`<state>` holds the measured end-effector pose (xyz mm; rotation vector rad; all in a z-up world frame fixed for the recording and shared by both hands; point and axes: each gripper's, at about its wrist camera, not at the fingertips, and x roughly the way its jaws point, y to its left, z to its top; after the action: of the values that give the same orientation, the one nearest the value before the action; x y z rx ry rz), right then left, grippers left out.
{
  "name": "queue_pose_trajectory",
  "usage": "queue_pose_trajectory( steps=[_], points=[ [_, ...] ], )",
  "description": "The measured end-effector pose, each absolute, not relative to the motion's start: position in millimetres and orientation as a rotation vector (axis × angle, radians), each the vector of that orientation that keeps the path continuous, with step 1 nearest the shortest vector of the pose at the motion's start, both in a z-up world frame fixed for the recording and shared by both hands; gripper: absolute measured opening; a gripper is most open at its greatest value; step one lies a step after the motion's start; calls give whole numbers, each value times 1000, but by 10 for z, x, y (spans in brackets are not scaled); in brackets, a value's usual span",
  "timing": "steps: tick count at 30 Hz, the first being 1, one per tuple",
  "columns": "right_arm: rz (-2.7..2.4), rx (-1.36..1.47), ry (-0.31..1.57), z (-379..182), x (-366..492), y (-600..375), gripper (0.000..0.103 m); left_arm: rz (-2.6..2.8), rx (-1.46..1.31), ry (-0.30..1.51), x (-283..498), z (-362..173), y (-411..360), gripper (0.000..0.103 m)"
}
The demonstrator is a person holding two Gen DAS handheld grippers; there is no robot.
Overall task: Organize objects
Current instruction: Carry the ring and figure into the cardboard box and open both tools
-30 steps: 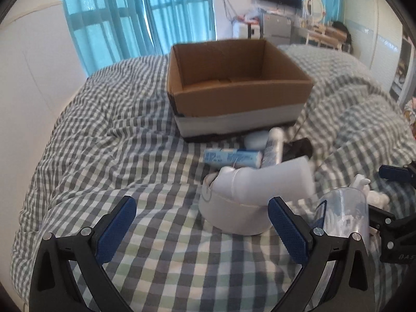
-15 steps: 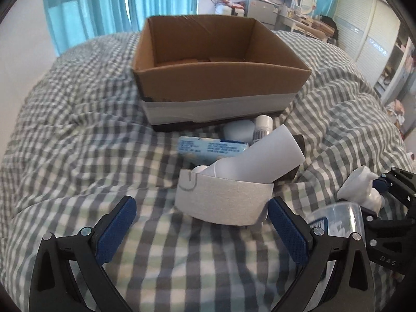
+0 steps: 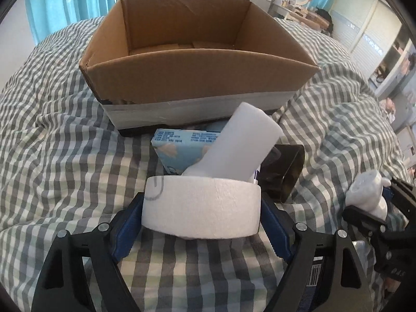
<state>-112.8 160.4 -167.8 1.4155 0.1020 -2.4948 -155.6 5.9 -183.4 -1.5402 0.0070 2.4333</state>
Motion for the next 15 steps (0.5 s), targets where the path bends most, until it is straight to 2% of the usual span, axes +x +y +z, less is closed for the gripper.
queue_pose_trajectory(
  steps=[15],
  points=[
    [-2612,1248,113,-1198,-934,1563,51,2565,-1381,82,-1202,-1189,-18,85]
  ],
)
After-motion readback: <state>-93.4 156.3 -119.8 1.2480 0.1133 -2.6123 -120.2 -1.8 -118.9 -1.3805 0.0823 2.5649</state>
